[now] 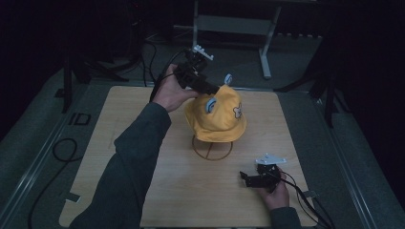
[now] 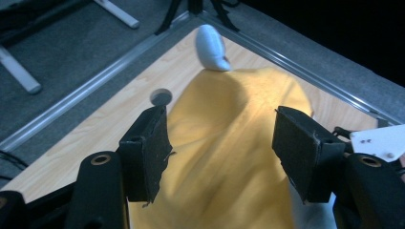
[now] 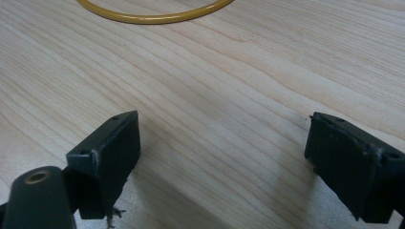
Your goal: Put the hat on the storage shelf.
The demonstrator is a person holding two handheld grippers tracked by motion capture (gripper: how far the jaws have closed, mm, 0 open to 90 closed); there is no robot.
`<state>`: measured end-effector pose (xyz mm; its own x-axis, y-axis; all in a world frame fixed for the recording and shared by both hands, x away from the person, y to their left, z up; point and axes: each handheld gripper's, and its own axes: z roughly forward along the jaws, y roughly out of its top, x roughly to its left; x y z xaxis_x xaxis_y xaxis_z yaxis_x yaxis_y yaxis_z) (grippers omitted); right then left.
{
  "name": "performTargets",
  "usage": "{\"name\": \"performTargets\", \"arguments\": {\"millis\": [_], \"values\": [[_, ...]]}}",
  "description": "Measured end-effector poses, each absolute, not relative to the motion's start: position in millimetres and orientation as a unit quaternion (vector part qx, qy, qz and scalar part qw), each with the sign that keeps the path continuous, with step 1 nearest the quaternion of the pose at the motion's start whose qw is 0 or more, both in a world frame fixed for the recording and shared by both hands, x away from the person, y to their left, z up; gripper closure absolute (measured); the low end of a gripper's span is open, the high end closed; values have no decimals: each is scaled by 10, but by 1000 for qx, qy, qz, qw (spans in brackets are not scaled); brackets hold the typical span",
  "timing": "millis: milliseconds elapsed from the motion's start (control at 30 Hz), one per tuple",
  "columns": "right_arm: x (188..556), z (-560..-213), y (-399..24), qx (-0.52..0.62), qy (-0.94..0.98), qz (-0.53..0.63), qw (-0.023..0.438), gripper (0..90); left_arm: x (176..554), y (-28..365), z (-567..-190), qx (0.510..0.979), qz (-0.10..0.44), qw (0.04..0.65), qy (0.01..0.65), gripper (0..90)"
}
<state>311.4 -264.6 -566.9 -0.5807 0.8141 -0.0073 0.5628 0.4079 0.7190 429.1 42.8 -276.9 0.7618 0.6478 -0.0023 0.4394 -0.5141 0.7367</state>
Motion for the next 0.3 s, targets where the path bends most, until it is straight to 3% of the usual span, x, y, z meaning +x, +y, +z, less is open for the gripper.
{"name": "performTargets", "arguments": {"millis": [300], "values": [[3114,-5669,-2646,420,819,346,182,117,4325,524,-2776,852,150,375,333,373]]}}
